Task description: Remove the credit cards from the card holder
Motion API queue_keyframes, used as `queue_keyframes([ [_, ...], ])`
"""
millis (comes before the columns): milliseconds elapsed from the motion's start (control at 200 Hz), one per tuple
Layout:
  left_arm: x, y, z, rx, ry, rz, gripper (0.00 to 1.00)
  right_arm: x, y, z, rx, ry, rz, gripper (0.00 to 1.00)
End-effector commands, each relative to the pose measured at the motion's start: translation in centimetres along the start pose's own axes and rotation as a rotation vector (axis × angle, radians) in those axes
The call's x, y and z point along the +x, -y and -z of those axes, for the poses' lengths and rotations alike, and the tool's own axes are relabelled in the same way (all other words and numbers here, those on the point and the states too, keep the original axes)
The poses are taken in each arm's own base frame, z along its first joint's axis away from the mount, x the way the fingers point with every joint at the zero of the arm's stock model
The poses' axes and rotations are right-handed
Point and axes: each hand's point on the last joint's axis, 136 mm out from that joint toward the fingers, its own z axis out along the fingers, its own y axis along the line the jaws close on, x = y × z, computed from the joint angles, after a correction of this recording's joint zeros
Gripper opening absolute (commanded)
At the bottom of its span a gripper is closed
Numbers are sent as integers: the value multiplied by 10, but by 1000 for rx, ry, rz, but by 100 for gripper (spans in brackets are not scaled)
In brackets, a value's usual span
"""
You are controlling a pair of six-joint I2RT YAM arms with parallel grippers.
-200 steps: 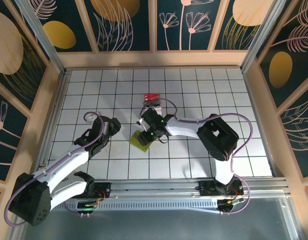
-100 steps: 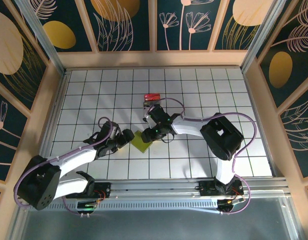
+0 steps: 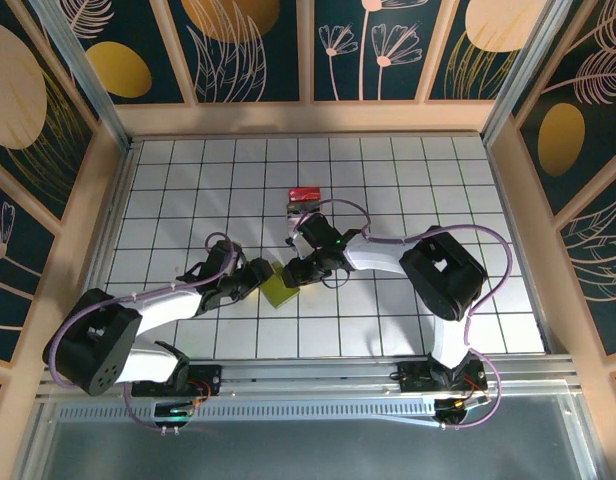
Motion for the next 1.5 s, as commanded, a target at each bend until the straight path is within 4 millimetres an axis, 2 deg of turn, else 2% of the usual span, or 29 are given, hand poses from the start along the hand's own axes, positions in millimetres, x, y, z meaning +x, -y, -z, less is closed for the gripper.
queue_keyframes([
  [0,-11,29,2,104,41,-40,55,-5,-4,5,-49,25,-20,39],
  [140,-16,38,7,148,76,-59,55,-11,-4,11,-121,57,-65,38],
  [295,-13,46,1,187,53,-80,54,-17,-5,12,-163,70,-87,37],
  [616,-16,56,-7,198,35,-115,47,-26,-6,12,-185,85,-110,35],
  [756,-16,58,-10,201,28,-124,37,-31,-4,13,-191,96,-124,34],
  [931,-22,62,-11,187,48,-156,17,-32,5,19,-164,105,-144,34],
  [1056,-32,70,-7,189,86,-211,0,-40,14,37,-129,164,-153,37],
  [1276,-46,109,16,295,181,-374,0,-59,21,81,-39,333,-142,51],
  [1496,-40,133,31,388,180,-500,0,-67,31,124,91,486,-173,62],
])
